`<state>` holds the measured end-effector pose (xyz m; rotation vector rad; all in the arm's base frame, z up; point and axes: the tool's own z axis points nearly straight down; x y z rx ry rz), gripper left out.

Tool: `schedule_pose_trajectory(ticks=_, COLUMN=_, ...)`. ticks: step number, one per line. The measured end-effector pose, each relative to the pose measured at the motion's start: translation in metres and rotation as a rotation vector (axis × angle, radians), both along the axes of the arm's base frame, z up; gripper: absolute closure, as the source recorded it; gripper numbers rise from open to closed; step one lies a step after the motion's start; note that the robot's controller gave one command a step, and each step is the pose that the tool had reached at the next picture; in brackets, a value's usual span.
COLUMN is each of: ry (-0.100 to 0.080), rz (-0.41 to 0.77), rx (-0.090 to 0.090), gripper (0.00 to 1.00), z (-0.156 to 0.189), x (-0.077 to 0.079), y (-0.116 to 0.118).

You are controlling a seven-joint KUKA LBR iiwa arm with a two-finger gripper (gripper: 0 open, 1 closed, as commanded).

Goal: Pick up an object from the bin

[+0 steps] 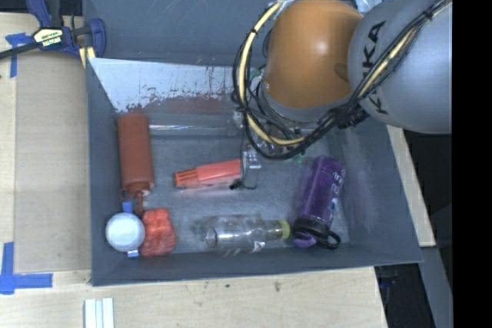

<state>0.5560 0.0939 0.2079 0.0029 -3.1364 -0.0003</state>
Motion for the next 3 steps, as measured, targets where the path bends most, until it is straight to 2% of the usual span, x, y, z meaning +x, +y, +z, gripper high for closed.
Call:
schedule_pose_trajectory(ticks=1, ry=-0.009, rz=-0.002, rx=0.001, gripper=0.0, z=0.005, x=0.001, y=-0.001)
schedule_pose_trajectory(ticks=2, ry=-0.015, rz=0.065, rx=0.001, gripper=0.0, z=-0.035, x=0.017, y=0.006)
schedule_pose_trajectory(ticks=3, ry=-0.013, rz=0.067, rx=0.001, gripper=0.0, z=-0.101, x=0.026, y=0.009)
